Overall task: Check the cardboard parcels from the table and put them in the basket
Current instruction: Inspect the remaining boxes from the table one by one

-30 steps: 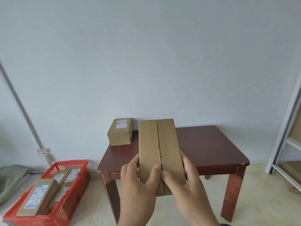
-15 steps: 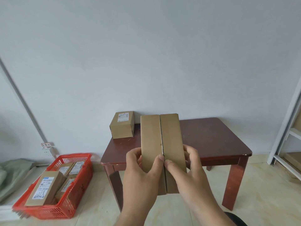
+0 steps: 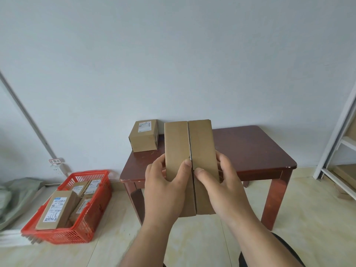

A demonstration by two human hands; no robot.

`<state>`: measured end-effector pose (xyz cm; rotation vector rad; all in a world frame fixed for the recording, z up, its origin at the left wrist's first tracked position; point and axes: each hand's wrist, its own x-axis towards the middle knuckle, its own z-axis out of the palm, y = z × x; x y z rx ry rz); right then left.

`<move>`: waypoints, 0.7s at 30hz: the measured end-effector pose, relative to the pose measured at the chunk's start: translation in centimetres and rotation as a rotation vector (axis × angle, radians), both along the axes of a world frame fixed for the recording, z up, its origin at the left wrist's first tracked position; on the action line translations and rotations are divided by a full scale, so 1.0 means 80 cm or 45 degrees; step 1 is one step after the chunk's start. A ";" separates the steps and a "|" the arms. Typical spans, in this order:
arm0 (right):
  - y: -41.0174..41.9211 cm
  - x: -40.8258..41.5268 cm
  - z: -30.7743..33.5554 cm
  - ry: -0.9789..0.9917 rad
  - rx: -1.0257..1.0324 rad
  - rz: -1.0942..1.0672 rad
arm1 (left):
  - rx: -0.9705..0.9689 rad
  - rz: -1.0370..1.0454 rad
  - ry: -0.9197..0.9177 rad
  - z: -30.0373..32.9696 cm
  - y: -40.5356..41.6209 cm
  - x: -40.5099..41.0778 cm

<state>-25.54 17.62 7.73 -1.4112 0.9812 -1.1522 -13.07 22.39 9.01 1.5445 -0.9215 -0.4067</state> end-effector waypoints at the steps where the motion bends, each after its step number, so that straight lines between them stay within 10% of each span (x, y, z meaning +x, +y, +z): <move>1: -0.002 -0.001 0.002 -0.005 0.014 -0.010 | 0.002 0.003 0.001 -0.001 0.000 -0.001; 21: -0.010 -0.002 0.009 0.081 -0.097 -0.085 | -0.027 -0.027 -0.001 0.002 0.002 -0.012</move>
